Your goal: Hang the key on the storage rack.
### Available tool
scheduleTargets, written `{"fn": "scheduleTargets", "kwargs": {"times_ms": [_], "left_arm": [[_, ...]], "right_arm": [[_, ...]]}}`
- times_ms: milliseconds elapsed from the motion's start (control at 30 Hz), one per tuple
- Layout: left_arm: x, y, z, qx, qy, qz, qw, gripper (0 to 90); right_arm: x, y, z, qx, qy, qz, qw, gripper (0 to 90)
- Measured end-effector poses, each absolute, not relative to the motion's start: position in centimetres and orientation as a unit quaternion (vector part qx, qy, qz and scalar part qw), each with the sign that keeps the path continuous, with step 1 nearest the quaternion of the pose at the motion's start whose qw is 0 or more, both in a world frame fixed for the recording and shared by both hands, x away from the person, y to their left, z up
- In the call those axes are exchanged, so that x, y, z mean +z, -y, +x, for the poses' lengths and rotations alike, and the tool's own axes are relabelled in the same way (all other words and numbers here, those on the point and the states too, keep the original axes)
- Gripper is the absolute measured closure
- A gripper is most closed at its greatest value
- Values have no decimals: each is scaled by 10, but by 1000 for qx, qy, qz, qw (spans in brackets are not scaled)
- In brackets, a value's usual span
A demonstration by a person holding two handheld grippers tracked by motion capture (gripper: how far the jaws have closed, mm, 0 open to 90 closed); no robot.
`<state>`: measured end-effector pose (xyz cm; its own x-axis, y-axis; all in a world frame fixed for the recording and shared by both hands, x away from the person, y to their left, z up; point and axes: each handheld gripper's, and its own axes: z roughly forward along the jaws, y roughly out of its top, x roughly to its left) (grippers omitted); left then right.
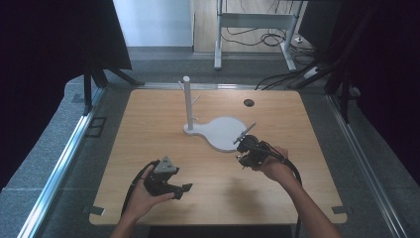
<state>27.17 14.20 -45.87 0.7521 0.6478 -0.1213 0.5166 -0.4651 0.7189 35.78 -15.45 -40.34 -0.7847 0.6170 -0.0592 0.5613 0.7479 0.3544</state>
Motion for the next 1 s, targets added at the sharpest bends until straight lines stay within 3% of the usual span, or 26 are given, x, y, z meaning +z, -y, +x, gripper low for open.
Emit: {"fn": "scheduleTargets", "kwargs": {"times_ms": [1000], "left_arm": [[-459,-142,272,82,-339,855,384,238]], "right_arm": [[-376,147,393,187,-918,334,102,844]]}}
